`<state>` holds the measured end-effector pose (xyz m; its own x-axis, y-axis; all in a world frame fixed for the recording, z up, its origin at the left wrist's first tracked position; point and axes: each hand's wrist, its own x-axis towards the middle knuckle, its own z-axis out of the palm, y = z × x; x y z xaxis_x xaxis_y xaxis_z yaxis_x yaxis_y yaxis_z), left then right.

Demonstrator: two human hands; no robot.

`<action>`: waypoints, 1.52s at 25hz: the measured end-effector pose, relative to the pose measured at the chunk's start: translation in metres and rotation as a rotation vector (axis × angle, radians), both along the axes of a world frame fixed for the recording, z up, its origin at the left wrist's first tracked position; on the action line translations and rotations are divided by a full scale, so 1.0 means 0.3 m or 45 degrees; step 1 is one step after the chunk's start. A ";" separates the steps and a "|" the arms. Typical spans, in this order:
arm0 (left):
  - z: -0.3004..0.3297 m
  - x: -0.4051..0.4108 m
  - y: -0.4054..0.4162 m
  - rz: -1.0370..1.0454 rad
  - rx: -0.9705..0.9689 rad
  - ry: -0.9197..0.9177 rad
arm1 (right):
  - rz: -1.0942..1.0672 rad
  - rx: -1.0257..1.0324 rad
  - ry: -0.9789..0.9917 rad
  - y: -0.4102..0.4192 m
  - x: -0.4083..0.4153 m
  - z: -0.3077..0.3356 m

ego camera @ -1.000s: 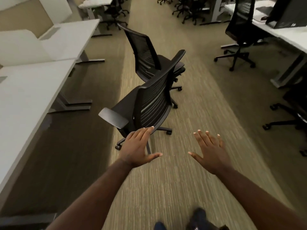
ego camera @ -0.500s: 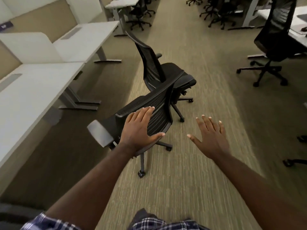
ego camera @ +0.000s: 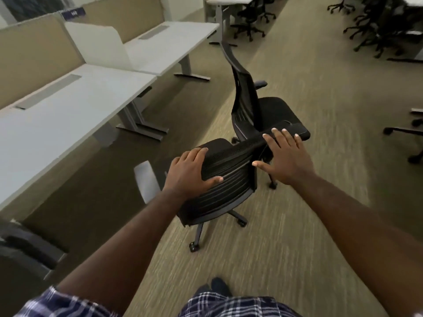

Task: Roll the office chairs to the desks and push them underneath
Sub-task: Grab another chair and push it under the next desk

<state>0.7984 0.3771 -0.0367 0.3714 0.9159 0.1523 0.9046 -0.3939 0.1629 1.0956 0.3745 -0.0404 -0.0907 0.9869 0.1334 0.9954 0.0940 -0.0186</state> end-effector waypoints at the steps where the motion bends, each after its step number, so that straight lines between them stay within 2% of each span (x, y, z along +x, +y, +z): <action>1: -0.006 0.011 0.024 0.018 -0.021 0.019 | 0.028 -0.037 -0.036 0.053 0.013 0.004; 7: -0.016 0.054 0.113 0.151 -0.139 0.149 | 0.206 -0.265 -0.151 0.277 0.093 0.025; 10: -0.012 0.054 0.121 0.300 -0.214 0.153 | 0.354 -0.318 -0.127 0.380 0.138 0.035; 13: -0.012 0.067 0.111 0.475 -0.269 0.092 | 0.471 -0.269 -0.051 0.454 0.174 0.028; 18: -0.024 0.092 0.051 0.714 -0.190 0.018 | 0.610 -0.165 0.025 0.500 0.156 0.004; 21: -0.019 0.103 0.016 0.780 -0.175 0.006 | 0.671 -0.077 0.022 0.508 0.137 -0.001; 38: -0.012 0.087 -0.109 1.117 -0.101 0.029 | 0.967 -0.043 0.076 0.577 -0.015 0.033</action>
